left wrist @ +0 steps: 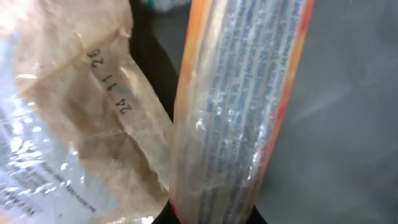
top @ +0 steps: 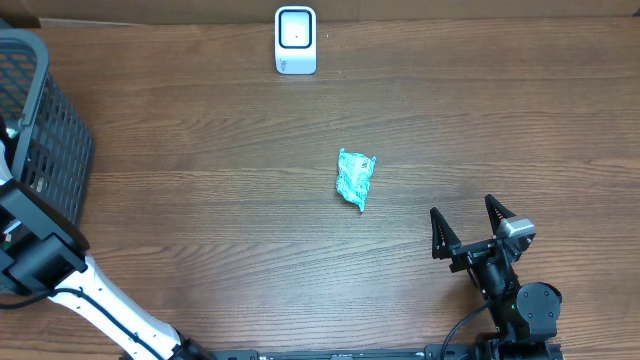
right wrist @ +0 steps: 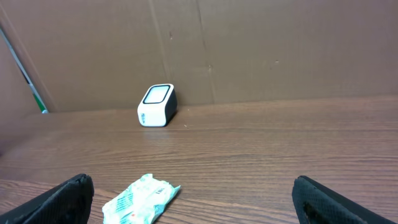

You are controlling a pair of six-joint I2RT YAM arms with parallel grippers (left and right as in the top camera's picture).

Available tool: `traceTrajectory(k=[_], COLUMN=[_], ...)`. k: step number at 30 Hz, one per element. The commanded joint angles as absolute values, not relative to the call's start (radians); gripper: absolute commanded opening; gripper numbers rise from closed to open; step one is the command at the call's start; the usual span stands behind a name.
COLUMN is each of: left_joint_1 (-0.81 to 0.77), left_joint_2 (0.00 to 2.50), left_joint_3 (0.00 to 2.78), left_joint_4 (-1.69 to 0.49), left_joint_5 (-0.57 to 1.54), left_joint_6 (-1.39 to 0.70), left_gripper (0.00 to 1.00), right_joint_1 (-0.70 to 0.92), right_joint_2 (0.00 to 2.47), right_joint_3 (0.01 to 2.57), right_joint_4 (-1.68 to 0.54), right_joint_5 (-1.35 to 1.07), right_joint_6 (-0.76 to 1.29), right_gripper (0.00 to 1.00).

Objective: Scan the item barcode
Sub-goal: 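Grasp the orange tissue pack with the left gripper and lift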

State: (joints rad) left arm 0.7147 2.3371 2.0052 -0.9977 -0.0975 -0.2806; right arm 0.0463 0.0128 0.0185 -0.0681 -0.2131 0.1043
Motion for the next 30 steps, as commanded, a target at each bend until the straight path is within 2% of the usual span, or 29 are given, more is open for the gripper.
traceTrajectory(k=[1,8,19,23,30], left_joint_1=[0.718,0.717,0.666,0.566,0.3], left_joint_2=[2.289,2.128,1.782,1.715,1.728], left_joint_3=[2.1,2.227,2.232,2.232,2.154], left_joint_4=[-1.043,-1.132,-1.21,-1.293,-1.428], left_joint_5=[-0.089,-0.046,0.15,0.188,0.194], left_joint_6=[-0.277,-0.292,-0.236,-0.196,-0.119], left_gripper=[0.04,0.04,0.04,0.04,0.04], right_joint_1=[0.044,0.044,0.044,0.044,0.044], right_joint_2=[0.003,0.003,0.003,0.003,0.003], right_joint_3=[0.008,0.008,0.008,0.008,0.008], right_joint_4=[-0.061,-0.061,-0.061,-0.061,-0.061], right_joint_5=[-0.215,-0.215,-0.215,-0.215,-0.215], right_joint_6=[0.104,0.104,0.104,0.104,0.104], right_gripper=[1.0,1.0,1.0,1.0,1.0])
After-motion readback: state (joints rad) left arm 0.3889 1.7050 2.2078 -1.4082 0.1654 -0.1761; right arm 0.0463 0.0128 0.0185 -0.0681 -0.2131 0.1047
